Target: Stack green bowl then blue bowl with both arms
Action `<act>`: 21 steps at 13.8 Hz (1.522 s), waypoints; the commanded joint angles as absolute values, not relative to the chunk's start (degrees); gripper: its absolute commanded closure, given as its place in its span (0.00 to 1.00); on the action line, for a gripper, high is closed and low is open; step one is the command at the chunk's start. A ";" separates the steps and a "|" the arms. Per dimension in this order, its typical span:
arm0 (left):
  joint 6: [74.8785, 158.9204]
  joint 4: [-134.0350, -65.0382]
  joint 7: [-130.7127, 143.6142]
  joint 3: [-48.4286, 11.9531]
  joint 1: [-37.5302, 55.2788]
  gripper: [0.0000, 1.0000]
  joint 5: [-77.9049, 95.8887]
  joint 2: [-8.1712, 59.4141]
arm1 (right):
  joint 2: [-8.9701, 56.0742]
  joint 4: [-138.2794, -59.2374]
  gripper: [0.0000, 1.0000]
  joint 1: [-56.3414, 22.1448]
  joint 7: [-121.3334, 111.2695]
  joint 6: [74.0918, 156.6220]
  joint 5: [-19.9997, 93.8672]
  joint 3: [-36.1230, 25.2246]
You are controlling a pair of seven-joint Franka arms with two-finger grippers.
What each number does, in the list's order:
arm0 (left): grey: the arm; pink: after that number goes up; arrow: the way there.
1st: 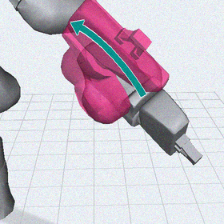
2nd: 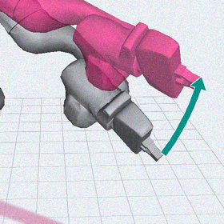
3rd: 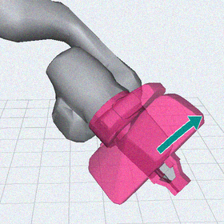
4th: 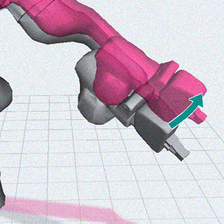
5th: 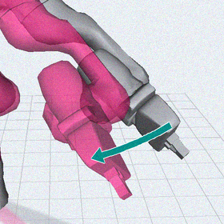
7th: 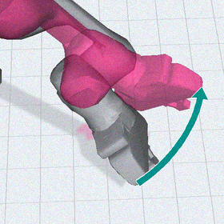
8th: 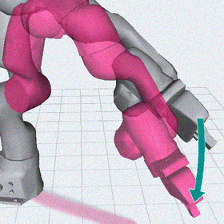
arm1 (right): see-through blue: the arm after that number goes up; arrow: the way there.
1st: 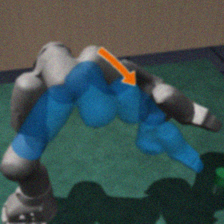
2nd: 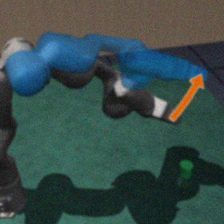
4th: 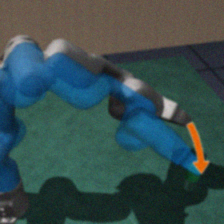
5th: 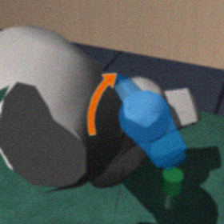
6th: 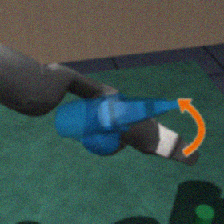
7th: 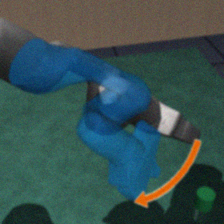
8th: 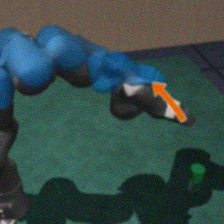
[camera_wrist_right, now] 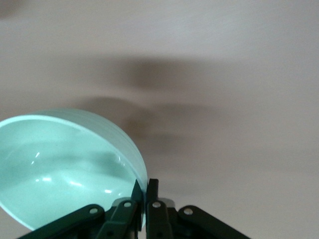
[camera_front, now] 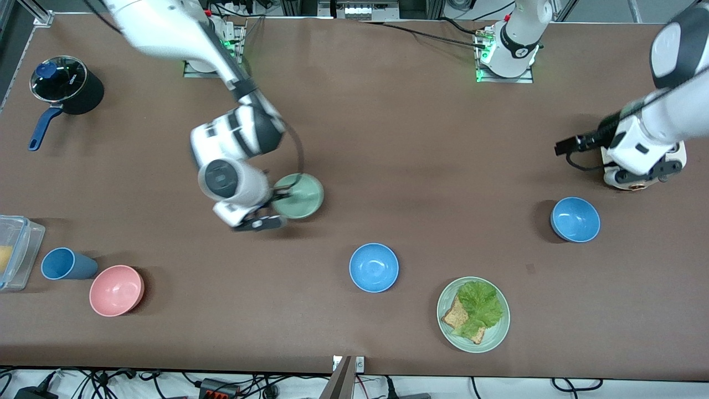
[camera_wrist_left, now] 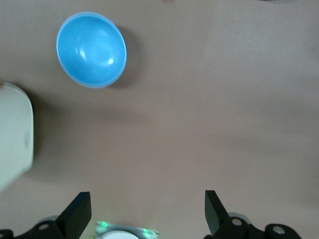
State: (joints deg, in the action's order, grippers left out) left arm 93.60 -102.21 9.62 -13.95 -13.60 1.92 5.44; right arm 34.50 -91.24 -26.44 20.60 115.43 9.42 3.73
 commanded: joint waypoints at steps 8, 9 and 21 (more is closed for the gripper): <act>121.00 -112.59 -9.21 -14.06 -25.48 0.00 -2.37 16.15 | 42.71 -85.43 1.00 -35.94 28.47 120.23 15.47 3.16; 122.77 -111.28 -9.58 -14.06 -26.18 0.00 -3.33 18.78 | 42.71 -85.43 1.00 -36.64 29.09 120.23 15.12 3.16; 130.95 -106.17 -12.21 -14.06 -29.27 0.09 -8.61 30.93 | 35.01 -83.58 0.00 -37.44 37.53 117.00 12.40 0.11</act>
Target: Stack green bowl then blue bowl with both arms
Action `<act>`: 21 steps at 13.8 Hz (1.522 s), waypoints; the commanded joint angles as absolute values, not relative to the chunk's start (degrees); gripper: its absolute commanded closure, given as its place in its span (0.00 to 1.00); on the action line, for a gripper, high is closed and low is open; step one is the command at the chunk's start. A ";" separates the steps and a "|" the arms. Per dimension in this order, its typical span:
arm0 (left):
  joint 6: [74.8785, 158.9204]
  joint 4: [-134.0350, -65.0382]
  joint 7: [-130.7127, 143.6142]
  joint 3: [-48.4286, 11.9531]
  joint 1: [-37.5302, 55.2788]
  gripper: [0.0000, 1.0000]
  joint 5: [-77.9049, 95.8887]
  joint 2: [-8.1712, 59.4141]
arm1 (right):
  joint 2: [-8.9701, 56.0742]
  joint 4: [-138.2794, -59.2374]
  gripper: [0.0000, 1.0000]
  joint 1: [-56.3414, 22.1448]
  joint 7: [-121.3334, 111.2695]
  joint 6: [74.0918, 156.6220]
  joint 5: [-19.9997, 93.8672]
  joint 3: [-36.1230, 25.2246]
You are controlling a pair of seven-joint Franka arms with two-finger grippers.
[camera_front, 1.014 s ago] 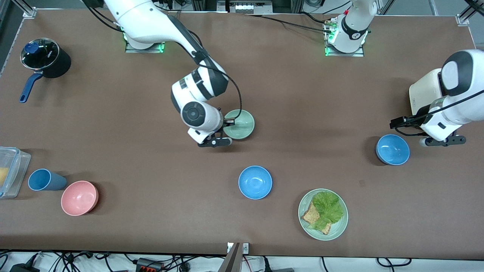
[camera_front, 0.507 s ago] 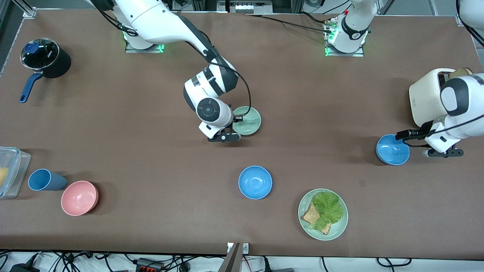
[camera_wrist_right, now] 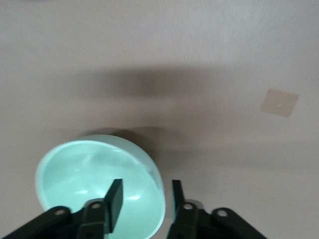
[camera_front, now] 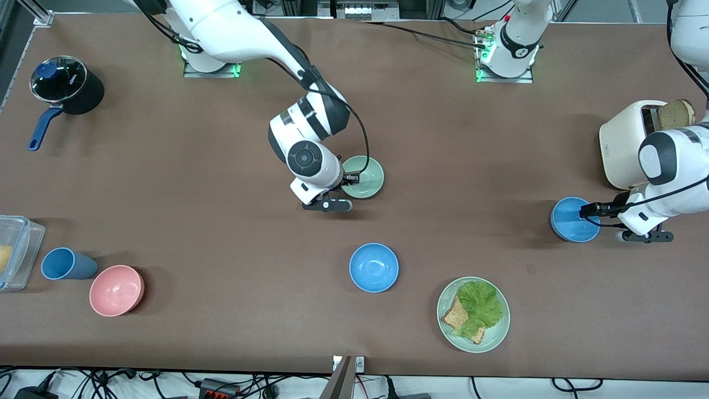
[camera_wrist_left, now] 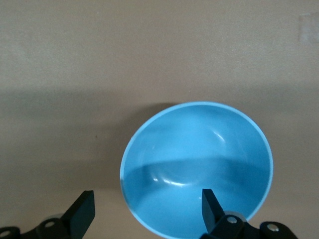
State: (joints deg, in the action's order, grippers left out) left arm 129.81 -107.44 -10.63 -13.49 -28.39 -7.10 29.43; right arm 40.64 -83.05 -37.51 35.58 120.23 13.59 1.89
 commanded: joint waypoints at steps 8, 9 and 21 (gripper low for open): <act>134.21 -106.17 -17.31 -14.06 -30.68 0.54 -8.61 33.49 | 22.42 -83.06 0.00 -37.00 35.69 106.90 5.45 -15.36; 134.03 -106.17 -17.31 -14.15 -30.59 0.63 -8.61 33.49 | 22.24 -82.19 0.00 -37.00 34.12 105.22 5.45 -16.86; 114.99 -104.68 -16.78 -22.40 -31.38 0.99 -2.56 25.33 | 15.21 -80.95 0.00 -12.34 6.79 99.33 5.36 -12.15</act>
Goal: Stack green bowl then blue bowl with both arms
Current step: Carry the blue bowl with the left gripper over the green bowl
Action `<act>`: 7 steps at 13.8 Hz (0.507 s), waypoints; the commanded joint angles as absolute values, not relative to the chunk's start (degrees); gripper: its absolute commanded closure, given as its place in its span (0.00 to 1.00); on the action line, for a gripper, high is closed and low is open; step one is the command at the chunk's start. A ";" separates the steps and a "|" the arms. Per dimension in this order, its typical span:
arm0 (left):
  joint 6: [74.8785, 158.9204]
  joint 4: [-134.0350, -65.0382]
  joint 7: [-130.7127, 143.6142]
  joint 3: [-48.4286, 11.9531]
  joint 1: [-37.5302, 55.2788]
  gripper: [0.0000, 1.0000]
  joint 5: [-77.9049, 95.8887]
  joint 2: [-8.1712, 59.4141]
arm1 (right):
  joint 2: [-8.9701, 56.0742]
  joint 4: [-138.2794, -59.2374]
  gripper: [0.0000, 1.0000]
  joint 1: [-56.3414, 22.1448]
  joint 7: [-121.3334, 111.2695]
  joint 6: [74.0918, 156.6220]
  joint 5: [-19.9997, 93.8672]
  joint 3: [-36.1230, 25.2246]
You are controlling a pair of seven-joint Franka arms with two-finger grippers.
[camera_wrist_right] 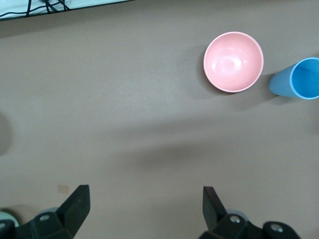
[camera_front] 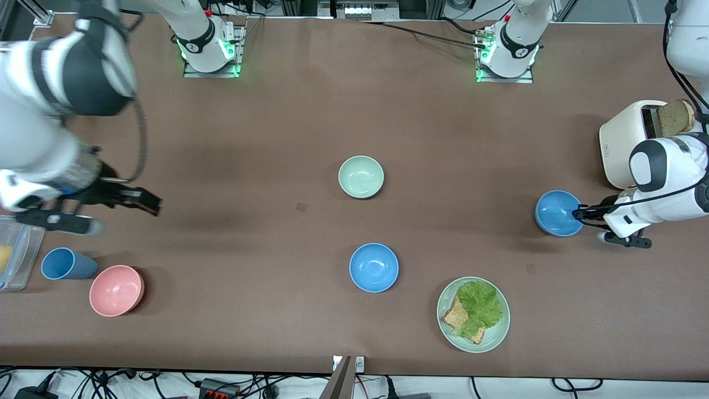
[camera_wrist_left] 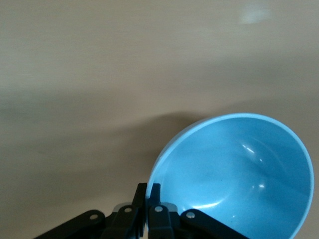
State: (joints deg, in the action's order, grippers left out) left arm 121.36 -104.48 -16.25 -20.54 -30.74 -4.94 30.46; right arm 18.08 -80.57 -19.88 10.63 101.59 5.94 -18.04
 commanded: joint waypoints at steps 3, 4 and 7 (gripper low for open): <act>106.81 -104.15 -17.05 -25.83 -31.38 0.99 0.70 18.13 | 12.75 -80.95 0.00 -1.35 1.68 96.86 4.05 -4.16; 105.05 -103.98 -17.05 -27.06 -31.38 0.99 1.05 16.54 | 11.96 -81.03 0.00 -0.36 1.67 96.25 2.30 -2.65; 99.68 -103.97 -16.27 -29.35 -30.77 1.00 8.33 11.27 | 11.16 -81.12 0.00 -0.70 1.41 95.01 -0.17 -2.55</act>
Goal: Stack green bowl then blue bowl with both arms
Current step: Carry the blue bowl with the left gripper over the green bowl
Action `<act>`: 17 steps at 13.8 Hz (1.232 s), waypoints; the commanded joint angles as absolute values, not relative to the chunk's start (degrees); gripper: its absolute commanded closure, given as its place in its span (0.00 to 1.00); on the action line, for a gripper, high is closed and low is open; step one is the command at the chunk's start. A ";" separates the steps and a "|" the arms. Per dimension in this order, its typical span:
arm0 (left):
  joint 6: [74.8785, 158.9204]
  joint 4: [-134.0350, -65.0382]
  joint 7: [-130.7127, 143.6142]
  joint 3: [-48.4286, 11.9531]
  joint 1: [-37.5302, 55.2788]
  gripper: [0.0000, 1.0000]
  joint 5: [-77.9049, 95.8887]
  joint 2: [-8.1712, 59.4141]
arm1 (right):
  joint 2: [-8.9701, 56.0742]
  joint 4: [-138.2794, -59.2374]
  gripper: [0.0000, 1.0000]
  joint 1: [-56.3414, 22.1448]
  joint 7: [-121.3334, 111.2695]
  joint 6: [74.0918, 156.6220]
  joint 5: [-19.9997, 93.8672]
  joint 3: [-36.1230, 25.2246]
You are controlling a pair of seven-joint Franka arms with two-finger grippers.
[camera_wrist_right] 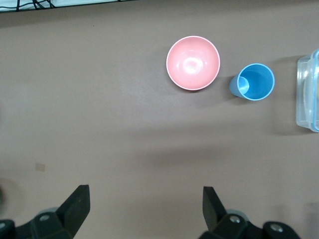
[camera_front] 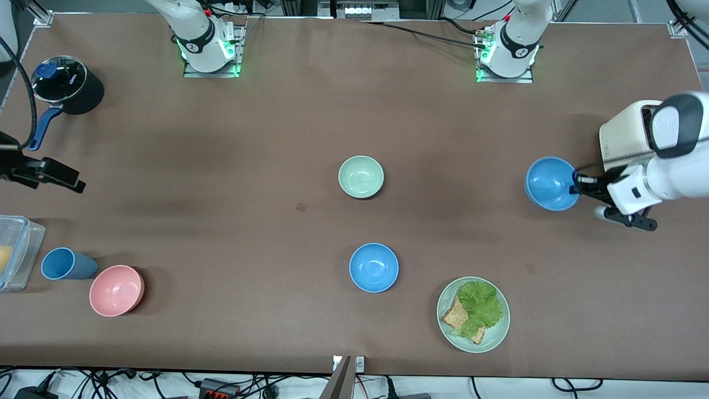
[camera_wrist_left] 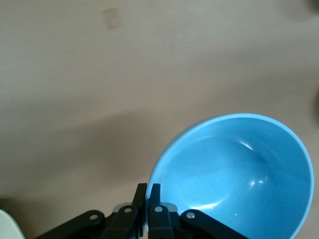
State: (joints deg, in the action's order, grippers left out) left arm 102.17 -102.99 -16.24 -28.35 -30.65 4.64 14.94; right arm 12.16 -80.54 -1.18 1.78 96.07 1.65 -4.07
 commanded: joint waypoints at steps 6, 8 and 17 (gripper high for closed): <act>106.58 -106.87 11.81 -45.84 -30.67 1.00 8.88 10.72 | 7.05 -87.60 0.00 -0.70 0.18 95.79 -1.49 -2.81; 112.99 -106.87 17.82 -51.48 -30.32 1.00 8.88 13.86 | 4.14 -92.70 0.00 -0.44 0.09 98.43 -1.49 -2.90; 131.03 -107.76 29.48 -51.77 -12.86 1.00 -6.14 28.56 | 1.93 -95.01 0.00 -0.35 -0.17 95.63 -1.41 -2.90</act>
State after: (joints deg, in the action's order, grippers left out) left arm 129.73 -109.49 24.29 -52.34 -16.12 -1.79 25.72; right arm 3.24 -94.34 -1.01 0.95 96.18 -0.75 -3.47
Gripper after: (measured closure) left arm 0.952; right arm 0.000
